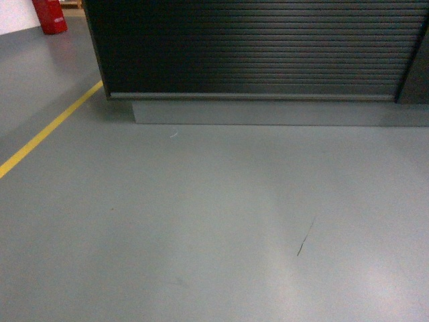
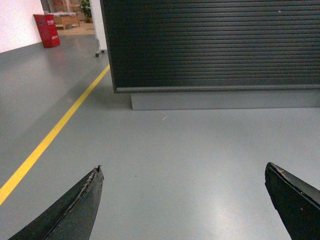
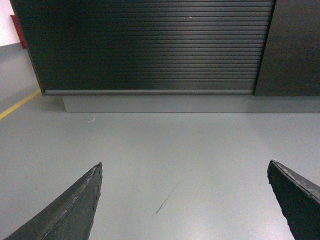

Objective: Place dark red mango on scale at checkout

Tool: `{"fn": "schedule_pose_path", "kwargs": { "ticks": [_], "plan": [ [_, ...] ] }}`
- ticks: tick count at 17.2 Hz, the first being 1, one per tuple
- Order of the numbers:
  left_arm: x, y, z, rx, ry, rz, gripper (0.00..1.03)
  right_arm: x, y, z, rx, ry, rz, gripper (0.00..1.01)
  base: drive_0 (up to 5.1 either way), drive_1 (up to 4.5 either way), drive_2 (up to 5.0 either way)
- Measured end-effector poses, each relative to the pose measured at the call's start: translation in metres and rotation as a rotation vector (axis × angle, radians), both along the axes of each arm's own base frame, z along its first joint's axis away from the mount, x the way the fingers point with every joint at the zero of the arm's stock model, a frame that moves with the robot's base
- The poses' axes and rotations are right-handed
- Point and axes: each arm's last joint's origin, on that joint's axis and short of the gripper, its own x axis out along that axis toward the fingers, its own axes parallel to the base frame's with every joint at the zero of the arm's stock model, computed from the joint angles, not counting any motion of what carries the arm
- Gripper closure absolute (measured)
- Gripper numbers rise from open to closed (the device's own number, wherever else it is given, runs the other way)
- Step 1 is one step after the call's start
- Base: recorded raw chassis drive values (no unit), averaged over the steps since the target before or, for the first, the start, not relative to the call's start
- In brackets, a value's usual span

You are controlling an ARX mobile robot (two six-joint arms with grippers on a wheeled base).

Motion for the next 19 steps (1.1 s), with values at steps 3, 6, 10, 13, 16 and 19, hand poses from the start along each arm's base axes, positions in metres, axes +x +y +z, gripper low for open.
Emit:
{"fn": "schedule_pose_path", "kwargs": {
  "ticks": [3, 6, 10, 13, 16, 19],
  "plan": [
    [0.0, 0.0, 0.0, 0.0, 0.0, 0.0, 0.05, 0.0, 0.0, -0.0001, 0.0, 0.001, 0.0, 0.03, 0.0, 2.31, -2.4],
    [0.0, 0.0, 0.0, 0.0, 0.0, 0.0, 0.05, 0.0, 0.0, 0.0, 0.0, 0.0, 0.0, 0.03, 0.0, 2.3, -2.4],
    [0.0, 0.0, 0.0, 0.0, 0.0, 0.0, 0.05, 0.0, 0.0, 0.0, 0.0, 0.0, 0.0, 0.03, 0.0, 2.31, -2.4],
    [0.0, 0.0, 0.0, 0.0, 0.0, 0.0, 0.05, 0.0, 0.0, 0.0, 0.0, 0.0, 0.0, 0.03, -0.1, 2.24, -2.4],
    [0.0, 0.0, 0.0, 0.0, 0.0, 0.0, 0.05, 0.0, 0.0, 0.0, 0.0, 0.0, 0.0, 0.03, 0.0, 2.32, -2.4],
    [0.0, 0.0, 0.0, 0.0, 0.0, 0.0, 0.05, 0.0, 0.0, 0.0, 0.0, 0.0, 0.0, 0.03, 0.0, 2.33, -2.4]
  ]
}}
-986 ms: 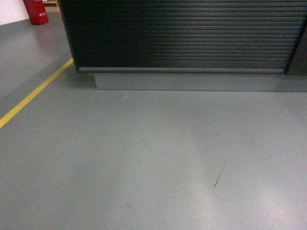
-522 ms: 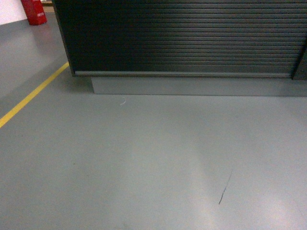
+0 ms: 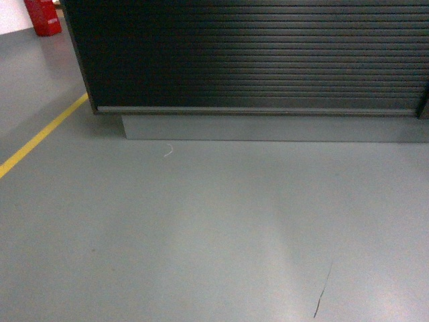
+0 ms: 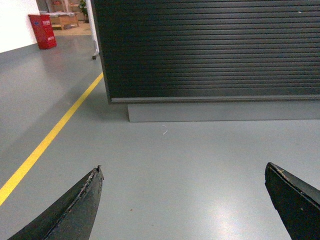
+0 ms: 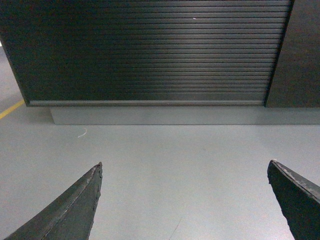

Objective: Place dark red mango on scale at checkout

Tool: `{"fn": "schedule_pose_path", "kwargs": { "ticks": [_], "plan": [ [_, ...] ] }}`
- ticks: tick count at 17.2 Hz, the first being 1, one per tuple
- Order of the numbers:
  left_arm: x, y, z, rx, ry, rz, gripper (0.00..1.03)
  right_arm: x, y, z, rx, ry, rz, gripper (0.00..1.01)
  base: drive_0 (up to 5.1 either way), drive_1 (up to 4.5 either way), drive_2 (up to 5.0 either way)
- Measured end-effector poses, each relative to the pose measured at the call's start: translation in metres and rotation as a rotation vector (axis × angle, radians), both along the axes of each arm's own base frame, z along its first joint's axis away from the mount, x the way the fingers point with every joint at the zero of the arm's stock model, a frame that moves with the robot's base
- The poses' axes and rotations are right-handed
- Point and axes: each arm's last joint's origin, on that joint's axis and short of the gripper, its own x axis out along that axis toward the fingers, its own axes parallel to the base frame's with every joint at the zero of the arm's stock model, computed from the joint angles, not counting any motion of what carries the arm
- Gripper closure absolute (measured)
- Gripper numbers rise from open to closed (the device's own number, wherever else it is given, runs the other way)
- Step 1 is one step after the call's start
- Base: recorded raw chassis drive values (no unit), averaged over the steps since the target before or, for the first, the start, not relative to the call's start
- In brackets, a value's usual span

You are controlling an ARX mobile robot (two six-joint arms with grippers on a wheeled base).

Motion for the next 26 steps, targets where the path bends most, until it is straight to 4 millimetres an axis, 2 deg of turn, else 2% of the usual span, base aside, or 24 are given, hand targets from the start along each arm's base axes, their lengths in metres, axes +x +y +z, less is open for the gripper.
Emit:
{"fn": "schedule_pose_path", "kwargs": {
  "ticks": [26],
  "plan": [
    [0.0, 0.0, 0.0, 0.0, 0.0, 0.0, 0.05, 0.0, 0.0, 0.0, 0.0, 0.0, 0.0, 0.03, 0.0, 2.36, -2.3]
  ]
}}
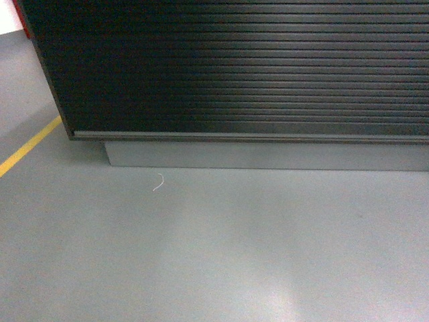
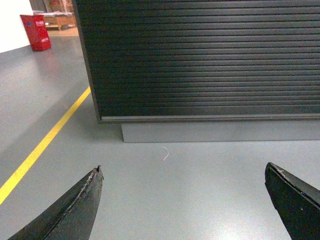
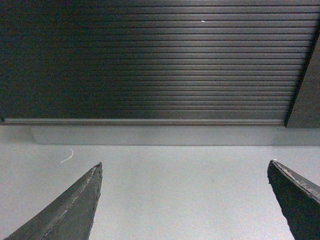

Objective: Place dark red mango on scale at checkout

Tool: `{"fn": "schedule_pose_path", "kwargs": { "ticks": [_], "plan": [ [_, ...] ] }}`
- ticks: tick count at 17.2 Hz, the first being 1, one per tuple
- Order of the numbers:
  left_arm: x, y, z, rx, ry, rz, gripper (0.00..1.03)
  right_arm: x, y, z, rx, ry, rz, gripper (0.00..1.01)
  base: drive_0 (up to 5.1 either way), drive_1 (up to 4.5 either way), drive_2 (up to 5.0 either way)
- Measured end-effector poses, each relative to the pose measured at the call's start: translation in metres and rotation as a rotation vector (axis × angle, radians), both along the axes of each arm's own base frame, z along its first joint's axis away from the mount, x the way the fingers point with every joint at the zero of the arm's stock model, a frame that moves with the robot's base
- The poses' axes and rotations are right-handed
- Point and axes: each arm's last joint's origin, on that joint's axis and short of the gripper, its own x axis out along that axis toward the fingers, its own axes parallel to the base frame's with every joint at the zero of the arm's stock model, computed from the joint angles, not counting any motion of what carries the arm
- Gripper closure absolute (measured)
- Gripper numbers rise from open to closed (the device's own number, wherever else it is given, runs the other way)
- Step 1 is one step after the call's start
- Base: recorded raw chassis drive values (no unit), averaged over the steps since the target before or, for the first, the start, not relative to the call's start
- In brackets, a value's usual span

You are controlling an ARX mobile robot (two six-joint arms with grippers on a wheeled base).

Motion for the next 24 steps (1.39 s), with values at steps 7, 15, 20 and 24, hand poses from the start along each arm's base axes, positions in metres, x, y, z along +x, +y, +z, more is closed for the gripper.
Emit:
{"fn": "schedule_pose_path", "kwargs": {
  "ticks": [7, 15, 20, 24],
  "plan": [
    [0.0, 0.0, 0.0, 0.0, 0.0, 0.0, 0.05, 0.0, 0.0, -0.0001, 0.0, 0.001, 0.0, 0.03, 0.1, 2.46, -2.2],
    [0.0, 0.0, 0.0, 0.0, 0.0, 0.0, 0.05, 0.0, 0.0, 0.0, 0.0, 0.0, 0.0, 0.03, 0.1, 2.49, -2.2],
    [0.0, 0.0, 0.0, 0.0, 0.0, 0.0, 0.05, 0.0, 0.0, -0.0001, 0.0, 0.001, 0.0, 0.03, 0.1, 2.49, -2.2],
    [0.0, 0.0, 0.0, 0.0, 0.0, 0.0, 0.05, 0.0, 0.0, -0.0001, 0.0, 0.001, 0.0, 0.03, 0.0, 2.31, -2.4]
  ]
}}
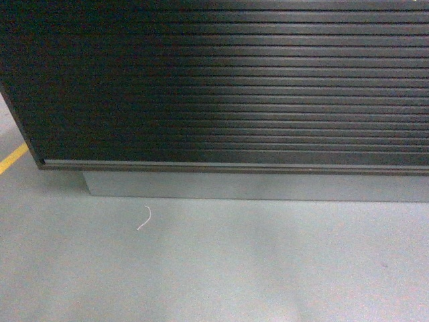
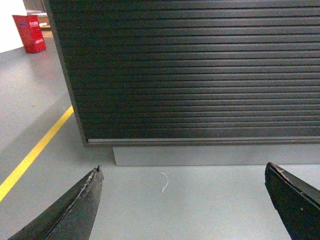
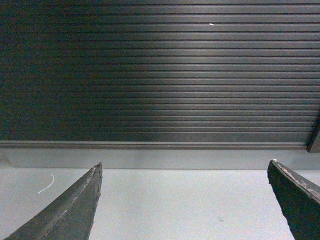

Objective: Place dark red mango on scale at checkout

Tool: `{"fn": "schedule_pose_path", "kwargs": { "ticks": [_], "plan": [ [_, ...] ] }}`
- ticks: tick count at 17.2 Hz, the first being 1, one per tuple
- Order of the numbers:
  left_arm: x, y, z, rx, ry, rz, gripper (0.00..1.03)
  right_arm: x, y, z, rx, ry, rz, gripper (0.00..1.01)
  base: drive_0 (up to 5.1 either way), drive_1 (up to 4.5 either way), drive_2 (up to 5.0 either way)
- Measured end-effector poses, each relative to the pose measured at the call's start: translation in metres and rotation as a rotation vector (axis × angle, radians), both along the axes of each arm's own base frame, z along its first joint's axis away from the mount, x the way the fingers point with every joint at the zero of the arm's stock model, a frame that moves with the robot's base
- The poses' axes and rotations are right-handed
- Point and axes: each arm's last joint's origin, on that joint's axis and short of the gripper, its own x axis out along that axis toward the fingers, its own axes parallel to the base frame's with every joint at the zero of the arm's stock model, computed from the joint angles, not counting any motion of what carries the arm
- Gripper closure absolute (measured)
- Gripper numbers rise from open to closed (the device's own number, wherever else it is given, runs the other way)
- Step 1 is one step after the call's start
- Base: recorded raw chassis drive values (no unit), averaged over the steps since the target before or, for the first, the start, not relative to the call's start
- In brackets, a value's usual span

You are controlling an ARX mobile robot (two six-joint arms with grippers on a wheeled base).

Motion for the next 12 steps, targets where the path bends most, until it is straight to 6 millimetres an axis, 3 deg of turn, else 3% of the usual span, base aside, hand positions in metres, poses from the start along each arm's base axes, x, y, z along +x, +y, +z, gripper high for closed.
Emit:
{"fn": "schedule_pose_path", "kwargs": {
  "ticks": [12],
  "plan": [
    [0.0, 0.0, 0.0, 0.0, 0.0, 0.0, 0.05, 0.0, 0.0, 0.0, 0.0, 0.0, 0.0, 0.03, 0.0, 2.31, -2.4]
  ]
}}
